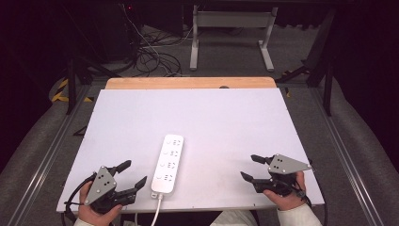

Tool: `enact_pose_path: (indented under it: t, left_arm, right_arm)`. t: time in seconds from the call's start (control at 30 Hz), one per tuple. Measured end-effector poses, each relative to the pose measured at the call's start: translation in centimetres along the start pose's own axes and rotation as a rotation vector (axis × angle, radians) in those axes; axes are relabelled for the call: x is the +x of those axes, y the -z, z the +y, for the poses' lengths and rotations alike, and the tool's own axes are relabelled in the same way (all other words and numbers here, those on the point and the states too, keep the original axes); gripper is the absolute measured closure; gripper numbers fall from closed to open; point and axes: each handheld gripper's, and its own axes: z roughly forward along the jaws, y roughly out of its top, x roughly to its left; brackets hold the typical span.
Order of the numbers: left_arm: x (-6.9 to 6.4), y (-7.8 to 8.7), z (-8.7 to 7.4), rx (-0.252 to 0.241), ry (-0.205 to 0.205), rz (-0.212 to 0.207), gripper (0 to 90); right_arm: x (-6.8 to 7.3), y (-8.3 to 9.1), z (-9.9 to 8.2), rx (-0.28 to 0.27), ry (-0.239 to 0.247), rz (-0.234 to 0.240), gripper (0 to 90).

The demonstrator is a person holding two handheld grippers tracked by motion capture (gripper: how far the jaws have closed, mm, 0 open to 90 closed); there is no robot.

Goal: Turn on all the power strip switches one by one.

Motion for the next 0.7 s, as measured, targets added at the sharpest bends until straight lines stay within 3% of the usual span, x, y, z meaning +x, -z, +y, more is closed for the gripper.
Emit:
enact_pose_path:
  t: [0.57,0.6,0.7]
  left_arm:
    - [0.1,0.2,0.8,0.018,-0.030,-0.001,32.6]
    - [0.1,0.1,1.1,0.046,-0.030,-0.016,34.0]
    - [0.0,-0.2,1.4,0.062,-0.039,-0.020,36.2]
  right_arm:
    - [0.1,-0.2,0.0,0.002,0.009,0.029,37.2]
    - [0.1,-0.3,0.0,0.006,0.010,0.034,37.9]
    - [0.1,-0.4,-0.1,0.015,0.012,0.044,38.5]
